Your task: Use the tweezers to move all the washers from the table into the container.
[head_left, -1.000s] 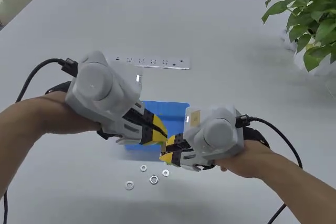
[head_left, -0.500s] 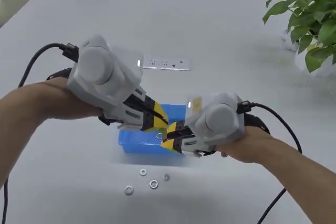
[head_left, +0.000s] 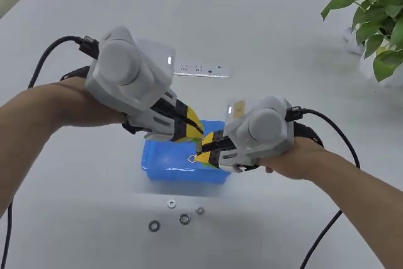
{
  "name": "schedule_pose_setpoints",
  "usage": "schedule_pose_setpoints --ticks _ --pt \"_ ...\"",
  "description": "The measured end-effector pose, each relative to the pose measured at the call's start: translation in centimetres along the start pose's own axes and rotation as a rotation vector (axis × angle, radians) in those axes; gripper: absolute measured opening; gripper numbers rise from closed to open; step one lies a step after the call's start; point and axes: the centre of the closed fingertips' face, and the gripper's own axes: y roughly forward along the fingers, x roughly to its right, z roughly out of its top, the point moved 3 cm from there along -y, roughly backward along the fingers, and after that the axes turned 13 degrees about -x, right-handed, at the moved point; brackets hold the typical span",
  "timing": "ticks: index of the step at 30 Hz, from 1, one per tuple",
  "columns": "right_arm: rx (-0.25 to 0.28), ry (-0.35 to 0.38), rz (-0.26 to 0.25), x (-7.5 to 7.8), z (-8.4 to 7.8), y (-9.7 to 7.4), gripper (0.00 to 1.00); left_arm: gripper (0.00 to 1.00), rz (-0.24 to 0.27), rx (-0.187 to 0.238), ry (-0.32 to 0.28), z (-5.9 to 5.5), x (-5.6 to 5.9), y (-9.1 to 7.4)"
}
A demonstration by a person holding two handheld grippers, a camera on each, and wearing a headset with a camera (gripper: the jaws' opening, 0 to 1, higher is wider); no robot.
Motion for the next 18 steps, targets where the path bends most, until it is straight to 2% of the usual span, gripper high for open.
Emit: schedule_pose_setpoints --ticks 18 --pt "-0.028 0.011 0.03 2.0 -2.1 2.5 0.1 0.06 -0.002 -0.02 -0.007 -1.5 -2.1 2.8"
